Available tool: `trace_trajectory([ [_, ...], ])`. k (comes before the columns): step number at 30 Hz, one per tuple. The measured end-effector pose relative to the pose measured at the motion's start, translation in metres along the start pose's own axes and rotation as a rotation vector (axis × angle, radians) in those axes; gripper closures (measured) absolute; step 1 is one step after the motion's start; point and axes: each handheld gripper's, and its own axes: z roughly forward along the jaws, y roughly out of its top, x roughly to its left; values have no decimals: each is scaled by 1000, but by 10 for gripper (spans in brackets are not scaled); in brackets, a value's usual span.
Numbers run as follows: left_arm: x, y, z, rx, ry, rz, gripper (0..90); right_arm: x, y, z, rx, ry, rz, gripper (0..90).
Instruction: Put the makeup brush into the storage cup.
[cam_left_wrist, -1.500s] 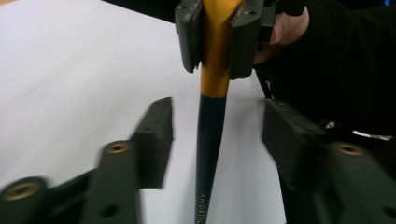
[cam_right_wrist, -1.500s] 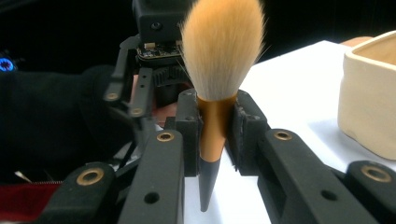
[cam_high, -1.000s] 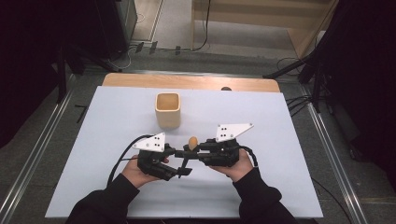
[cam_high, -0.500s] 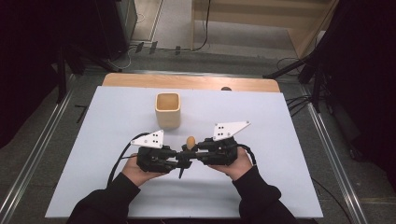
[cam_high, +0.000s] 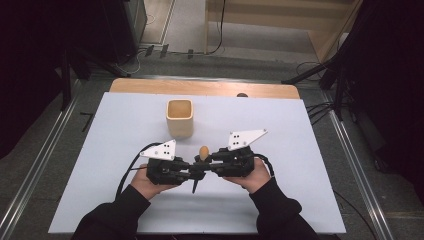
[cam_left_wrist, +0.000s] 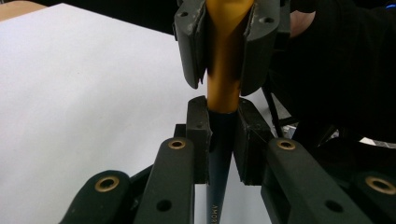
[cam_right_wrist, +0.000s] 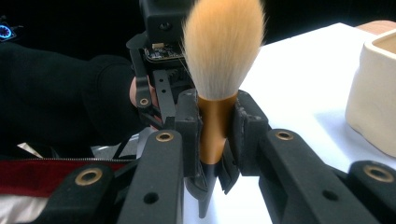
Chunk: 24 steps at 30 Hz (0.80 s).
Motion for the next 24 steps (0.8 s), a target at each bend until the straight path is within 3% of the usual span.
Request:
trace_trajectory([
  [4,1,0,-1,-3,0,-1,795,0,1,-2,-21,-3,2,672],
  [7,3,0,-5,-5,13,-7,795,-1,1,-5,-45,-18,10,520],
  [10,3,0,-8,-10,20,-11,794,-2,-1,-8,-57,-25,19,479],
  [13,5,1,-16,-21,36,-9,794,1,-3,-13,-71,-42,-9,403],
  [19,7,1,-28,-41,78,2,794,3,-11,-17,-79,-66,-39,361],
  [24,9,2,-35,-49,101,-3,795,3,-17,-17,-53,-66,-28,363],
])
